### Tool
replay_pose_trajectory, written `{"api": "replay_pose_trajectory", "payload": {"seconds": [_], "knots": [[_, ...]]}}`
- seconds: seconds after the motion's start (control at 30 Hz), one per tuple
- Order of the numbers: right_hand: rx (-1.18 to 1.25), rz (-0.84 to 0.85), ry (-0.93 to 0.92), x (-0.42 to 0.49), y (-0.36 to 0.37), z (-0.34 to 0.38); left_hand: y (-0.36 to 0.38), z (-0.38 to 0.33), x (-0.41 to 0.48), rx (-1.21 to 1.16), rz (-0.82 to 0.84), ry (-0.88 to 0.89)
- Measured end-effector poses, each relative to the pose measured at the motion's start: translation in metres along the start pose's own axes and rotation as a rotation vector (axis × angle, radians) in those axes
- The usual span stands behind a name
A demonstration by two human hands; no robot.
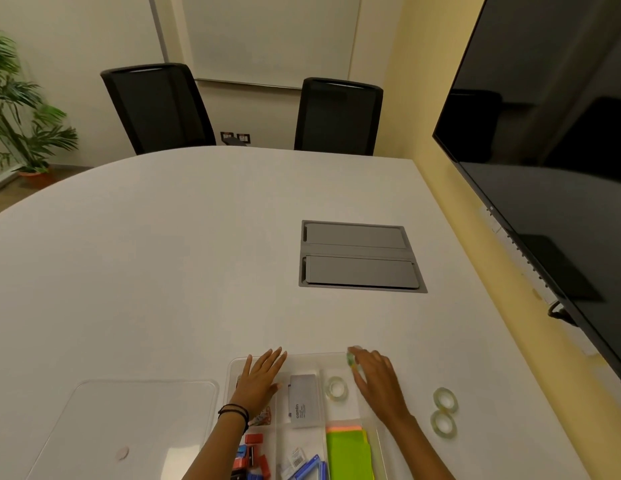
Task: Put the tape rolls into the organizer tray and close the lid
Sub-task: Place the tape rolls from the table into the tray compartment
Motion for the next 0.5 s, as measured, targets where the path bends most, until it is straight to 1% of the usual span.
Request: {"api": "replay_pose_trajectory", "payload": {"seconds": [0.1, 0.27, 0.4, 0.5], "knots": [[-0.065, 0.016, -0.145, -0.002, 0.010, 0.014, -0.001, -0.001, 0.000, 0.015, 0.001, -0.001], [-0.087, 0.149, -0.173, -0.014, 0.033, 0.012, -0.002, -0.001, 0.000, 0.021, 0.007, -0.001], [-0.157, 0.163, -0.210, -0.020, 0.045, -0.001, -0.002, 0.000, -0.002, 0.029, 0.004, 0.003], [-0.155, 0.185, -0.154, -0.020, 0.050, -0.010, -0.002, -0.001, -0.001, 0.014, 0.000, 0.004]]}}
Point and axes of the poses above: each hand's wrist, its own x-axis towards the middle knuckle, its own y-axis out of the palm, z = x × y, the point moved 3 cm from there along x, towards the middle knuckle, and after that the axes turned 12 degrees about -z, right-handed, at the moved point
